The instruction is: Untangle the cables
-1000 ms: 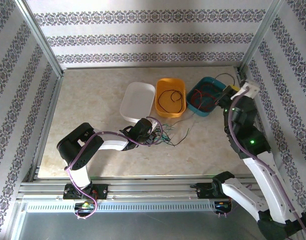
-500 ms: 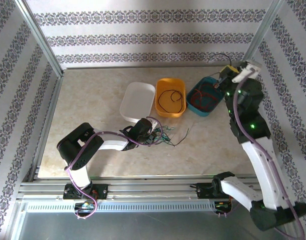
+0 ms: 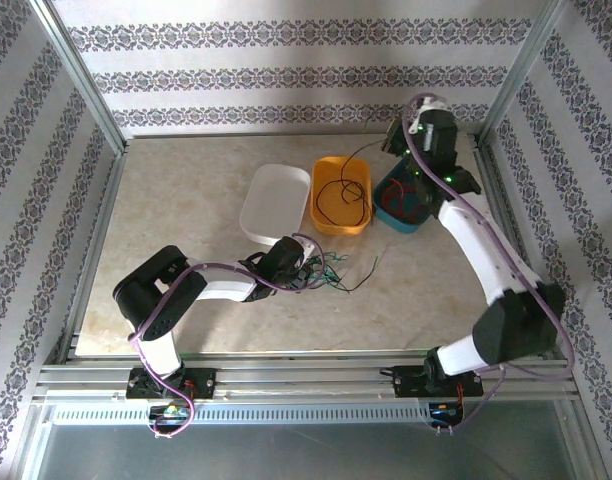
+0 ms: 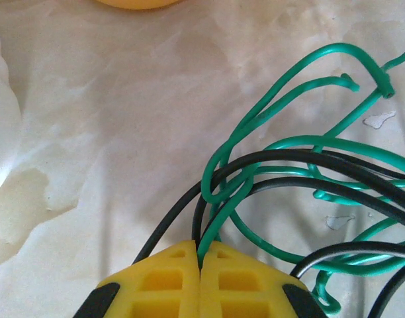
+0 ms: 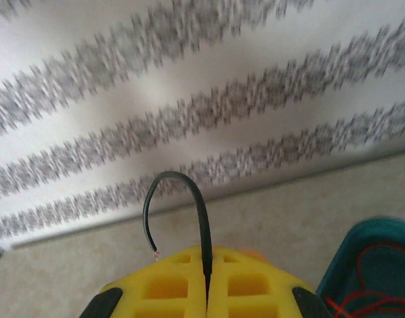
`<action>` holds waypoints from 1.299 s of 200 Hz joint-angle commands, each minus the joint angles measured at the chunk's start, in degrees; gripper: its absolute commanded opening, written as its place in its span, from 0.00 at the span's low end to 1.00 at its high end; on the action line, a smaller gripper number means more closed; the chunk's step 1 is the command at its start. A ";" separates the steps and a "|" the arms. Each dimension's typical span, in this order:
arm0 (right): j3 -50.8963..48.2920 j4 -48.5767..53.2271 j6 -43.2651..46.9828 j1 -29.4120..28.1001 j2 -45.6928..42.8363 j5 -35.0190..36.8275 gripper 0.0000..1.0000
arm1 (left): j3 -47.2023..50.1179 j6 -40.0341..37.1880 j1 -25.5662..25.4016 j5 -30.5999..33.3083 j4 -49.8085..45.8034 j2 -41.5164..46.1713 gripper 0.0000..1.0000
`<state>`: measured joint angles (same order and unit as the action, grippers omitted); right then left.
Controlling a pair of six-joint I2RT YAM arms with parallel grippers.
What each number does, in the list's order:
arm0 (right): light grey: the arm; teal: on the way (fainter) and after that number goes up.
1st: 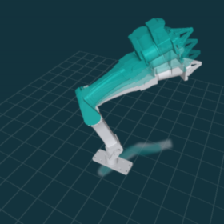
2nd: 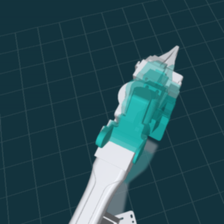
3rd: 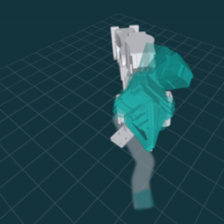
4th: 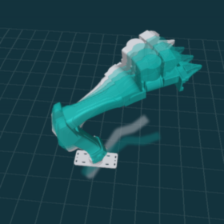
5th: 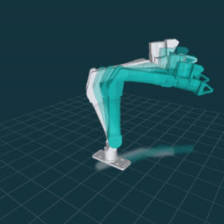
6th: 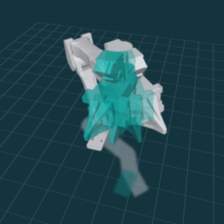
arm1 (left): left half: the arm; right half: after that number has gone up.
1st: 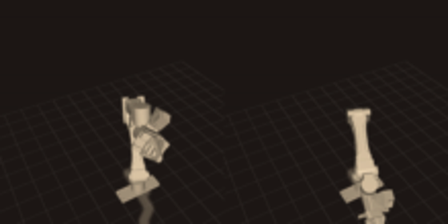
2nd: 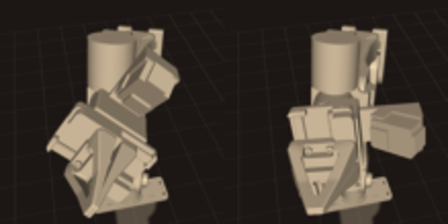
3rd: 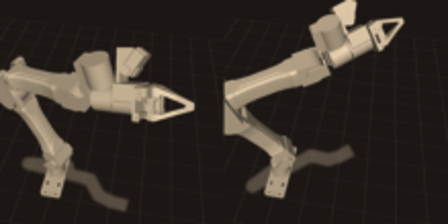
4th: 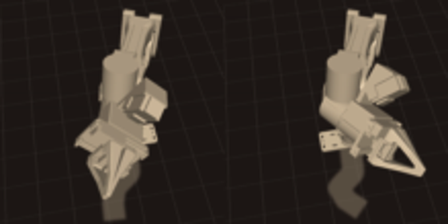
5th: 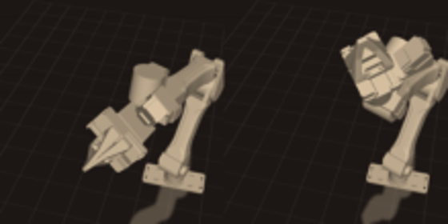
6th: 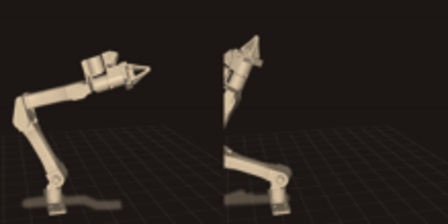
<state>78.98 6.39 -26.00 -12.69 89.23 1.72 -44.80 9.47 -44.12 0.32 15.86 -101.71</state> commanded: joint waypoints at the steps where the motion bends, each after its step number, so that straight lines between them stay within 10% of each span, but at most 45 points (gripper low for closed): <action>1: -1.08 0.73 -1.75 -1.78 4.89 -2.98 0.00 | 1.29 -0.51 0.44 1.19 -3.33 0.90 0.00; 174: 24.43 17.99 -3.23 -4.00 37.84 -3.92 0.00 | 0.25 -0.20 0.44 1.34 -4.98 0.38 0.00; 212: 22.80 17.18 -2.53 -5.01 33.94 1.02 0.44 | -0.19 -0.48 0.43 1.53 -5.40 0.57 0.00; 260: 15.26 15.18 0.50 -6.21 21.57 9.54 0.58 | -1.02 -1.34 0.44 1.55 -5.25 0.29 0.00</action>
<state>97.21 22.63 -27.07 -18.15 119.20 5.32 -45.15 9.43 -44.12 0.51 14.81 -101.62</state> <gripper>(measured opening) 0.570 0.039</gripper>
